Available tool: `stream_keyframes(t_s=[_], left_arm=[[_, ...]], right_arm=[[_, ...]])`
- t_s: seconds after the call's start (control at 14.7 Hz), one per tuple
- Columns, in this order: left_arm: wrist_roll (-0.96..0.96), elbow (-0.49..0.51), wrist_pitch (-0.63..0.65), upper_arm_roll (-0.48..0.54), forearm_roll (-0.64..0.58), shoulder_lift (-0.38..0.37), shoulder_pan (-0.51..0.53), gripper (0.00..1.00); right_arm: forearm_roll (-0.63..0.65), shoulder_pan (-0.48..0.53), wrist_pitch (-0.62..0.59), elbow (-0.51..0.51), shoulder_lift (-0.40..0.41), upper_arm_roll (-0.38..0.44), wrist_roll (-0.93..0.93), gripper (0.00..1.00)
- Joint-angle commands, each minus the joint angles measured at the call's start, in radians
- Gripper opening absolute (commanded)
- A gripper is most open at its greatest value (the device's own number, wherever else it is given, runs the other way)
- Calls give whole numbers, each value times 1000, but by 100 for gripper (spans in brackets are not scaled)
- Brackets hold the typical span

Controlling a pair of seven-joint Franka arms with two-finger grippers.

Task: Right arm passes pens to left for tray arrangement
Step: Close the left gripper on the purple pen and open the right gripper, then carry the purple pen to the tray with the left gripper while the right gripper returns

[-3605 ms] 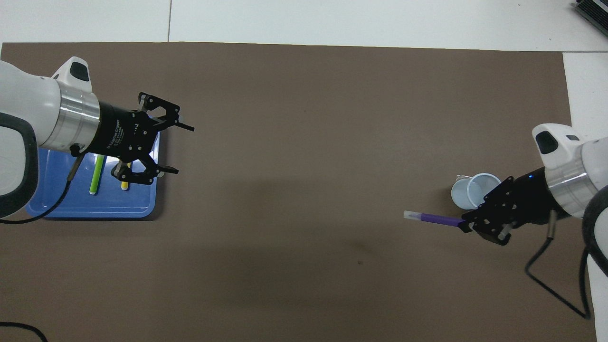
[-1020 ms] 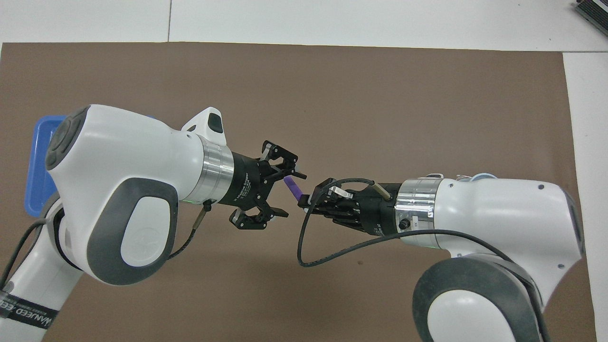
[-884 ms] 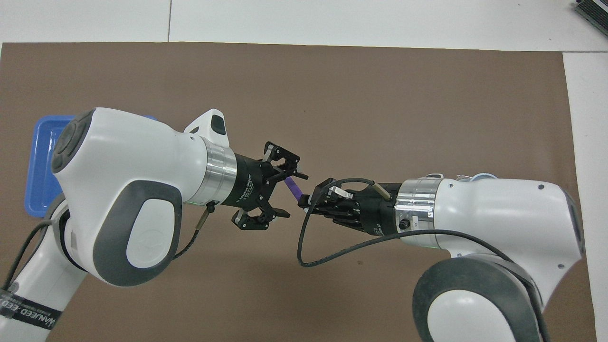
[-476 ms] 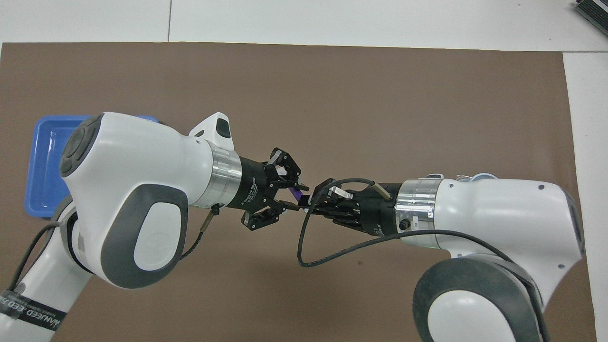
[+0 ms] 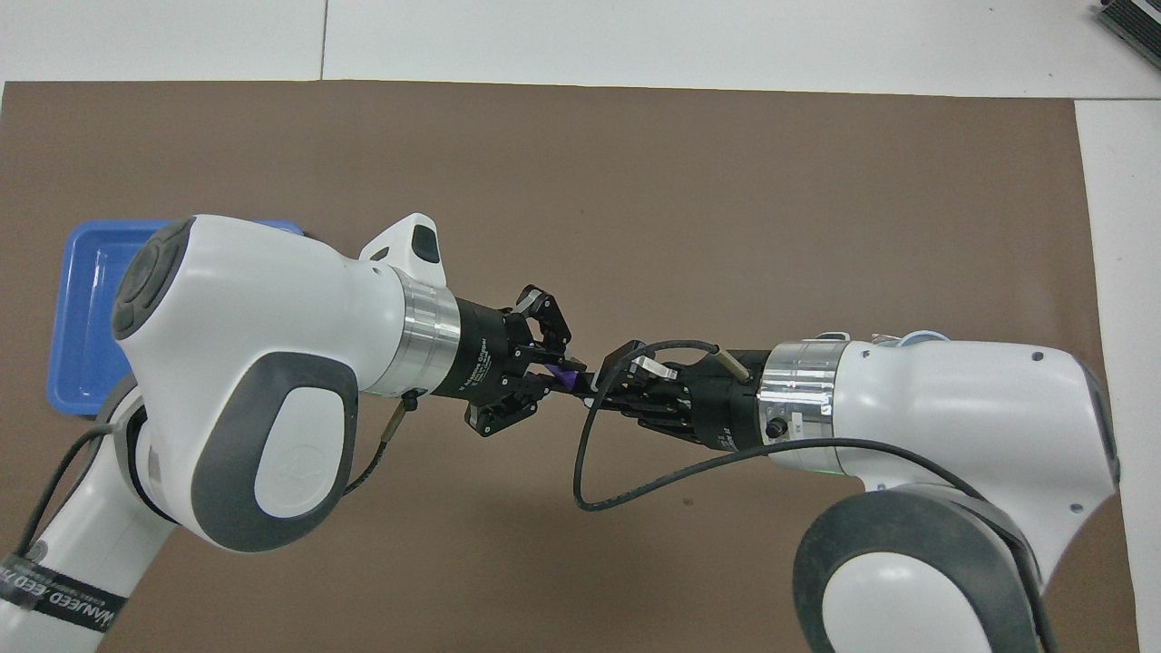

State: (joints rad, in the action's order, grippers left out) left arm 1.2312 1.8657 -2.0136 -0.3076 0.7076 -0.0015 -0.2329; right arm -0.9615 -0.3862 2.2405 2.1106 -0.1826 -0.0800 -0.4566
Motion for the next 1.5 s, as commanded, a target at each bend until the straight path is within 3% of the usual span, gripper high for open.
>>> stream_keyframes(t_s=[0.0, 0.07, 0.14, 0.2, 0.27, 0.34, 0.41, 0.61, 0.88, 1.09, 1.43], left_arm=[[1, 15, 3, 8, 16, -20, -10, 0], [1, 12, 6, 8, 16, -20, -6, 0], [1, 10, 10, 8, 16, -18, -3, 0], [1, 6, 13, 8, 16, -17, -2, 0], [1, 6, 15, 8, 16, -17, 0, 0], [-1, 6, 15, 10, 16, -17, 1, 0], [-2, 6, 16, 15, 13, -17, 1, 0], [-65, 6, 61, 16, 6, -20, 30, 0], [-267, -3, 188, 16, -110, -25, 86, 0], [-435, -8, 284, 16, -227, -26, 141, 0], [-793, -20, 417, 18, -457, -29, 250, 0]], right_arm=[[-22, 6, 4, 19, -25, -4, -4, 0], [-22, 6, 7, 19, -25, -4, -5, 0], [-22, 6, 8, 17, -23, -4, -4, 8], [-22, 9, 8, 13, -20, -4, -4, 47], [-22, 12, 10, 11, -20, -4, -4, 55], [-22, 12, 11, 11, -20, -4, -4, 88], [-22, 13, 13, 11, -20, -4, -4, 100], [6, 15, 11, -9, -12, -1, 9, 100], [215, 20, -21, -14, -11, -1, 58, 100], [351, 44, -105, -20, -11, 3, 82, 100], [564, 156, -356, -53, -15, 5, 168, 100]])
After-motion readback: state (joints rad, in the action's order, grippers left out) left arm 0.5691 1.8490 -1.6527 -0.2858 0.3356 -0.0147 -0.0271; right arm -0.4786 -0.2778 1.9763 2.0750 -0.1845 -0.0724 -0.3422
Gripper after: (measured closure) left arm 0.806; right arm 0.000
